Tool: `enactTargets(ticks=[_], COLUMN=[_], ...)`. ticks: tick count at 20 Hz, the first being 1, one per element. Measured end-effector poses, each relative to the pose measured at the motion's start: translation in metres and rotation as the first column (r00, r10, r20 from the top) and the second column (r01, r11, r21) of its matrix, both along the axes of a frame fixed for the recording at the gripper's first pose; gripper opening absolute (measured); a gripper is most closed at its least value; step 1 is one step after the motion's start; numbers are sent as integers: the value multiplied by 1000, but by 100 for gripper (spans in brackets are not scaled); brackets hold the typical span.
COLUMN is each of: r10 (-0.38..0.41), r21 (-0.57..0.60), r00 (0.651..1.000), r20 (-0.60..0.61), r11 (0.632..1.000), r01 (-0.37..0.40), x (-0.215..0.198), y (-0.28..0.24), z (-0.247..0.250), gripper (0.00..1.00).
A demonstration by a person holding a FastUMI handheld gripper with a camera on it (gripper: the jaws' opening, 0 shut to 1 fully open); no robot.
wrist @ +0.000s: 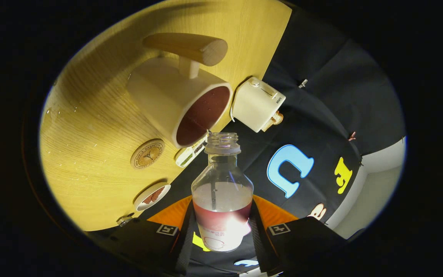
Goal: Take the bottle from table, then pour the juice into the cup, finally place the bottle on the coaster
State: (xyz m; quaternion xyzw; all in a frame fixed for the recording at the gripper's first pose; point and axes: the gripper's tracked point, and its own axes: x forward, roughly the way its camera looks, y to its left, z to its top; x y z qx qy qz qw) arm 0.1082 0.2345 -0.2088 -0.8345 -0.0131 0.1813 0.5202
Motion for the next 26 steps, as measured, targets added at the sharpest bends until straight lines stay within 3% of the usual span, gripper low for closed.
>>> enactTargets(ticks=[5, 8, 10, 13, 17, 24, 26], r10=[-109, -185, -218, -214, -153, 45, 107], r21=[162, 330, 436, 588, 724, 778, 757], r00=[989, 959, 930, 878, 821, 778, 769], r20=[-95, -214, -297, -428, -550, -626, -631], r11=[979, 910, 835, 672, 402, -31, -131], r01=[123, 250, 335, 451, 560, 627, 640], x=[-3, -12, -15, -24, -24, -29, -28], y=[-13, -17, -18, -15, -11, -18, -22], z=[-15, -25, -31, -43, -49, -40, -31], gripper=[70, 70, 70, 70, 70, 71, 70])
